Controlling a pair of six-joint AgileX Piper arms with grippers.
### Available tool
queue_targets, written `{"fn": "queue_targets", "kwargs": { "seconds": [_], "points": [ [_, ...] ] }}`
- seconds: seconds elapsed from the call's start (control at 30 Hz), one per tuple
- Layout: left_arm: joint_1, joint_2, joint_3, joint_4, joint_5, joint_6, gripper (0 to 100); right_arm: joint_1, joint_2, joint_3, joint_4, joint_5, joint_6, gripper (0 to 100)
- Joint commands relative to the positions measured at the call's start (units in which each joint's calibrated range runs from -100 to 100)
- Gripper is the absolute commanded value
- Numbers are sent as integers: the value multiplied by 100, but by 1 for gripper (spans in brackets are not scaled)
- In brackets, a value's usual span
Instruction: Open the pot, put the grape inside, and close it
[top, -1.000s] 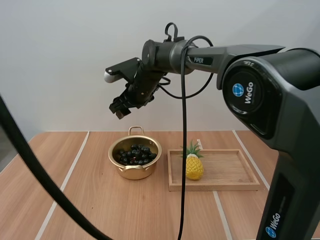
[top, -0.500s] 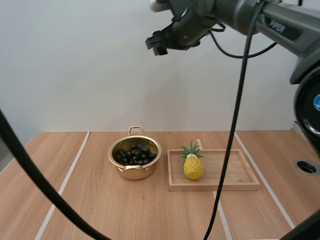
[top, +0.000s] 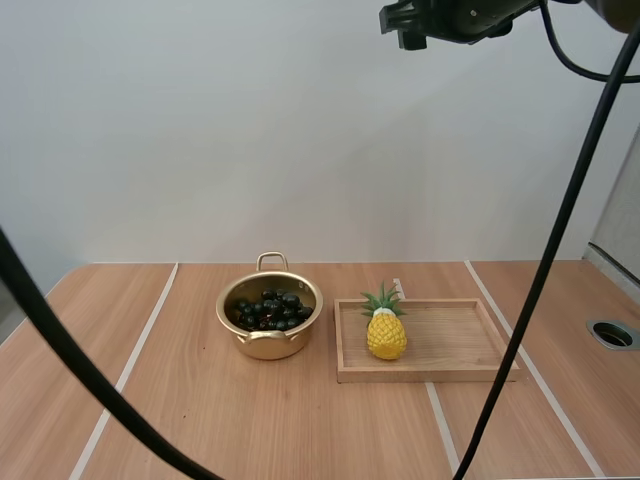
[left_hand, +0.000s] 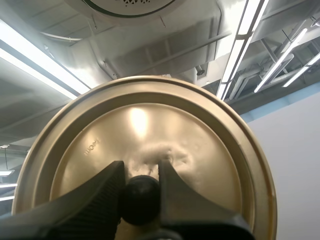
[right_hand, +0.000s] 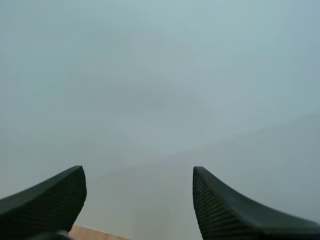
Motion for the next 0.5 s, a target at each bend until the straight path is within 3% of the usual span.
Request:
{"fn": "queue_targets", "kwargs": {
  "seconds": [0.0, 0.13, 0.2, 0.27, 0.3, 0.47],
  "points": [
    [3, 147, -12, 125, 334, -33, 0, -63, -241, -43, -13, 83, 137, 100],
    [3, 284, -12, 137, 751, -33, 0, -74, -427, -43, -254, 309, 249, 98],
    [3, 374, -12, 137, 972, -33, 0, -74, -495, -43, -522, 374, 467, 58],
    [3, 470, -12, 137, 1196, -33, 0, -74, -556, -43, -884, 413, 764, 4],
    [3, 513, -12, 137, 1323, -33, 0, -74, -586, -43, -1017, 437, 930, 0],
    [3, 832, -12, 137, 2193, -41, 0, -74, -684, -43, -1348, 913, 1139, 0]
  ]
}}
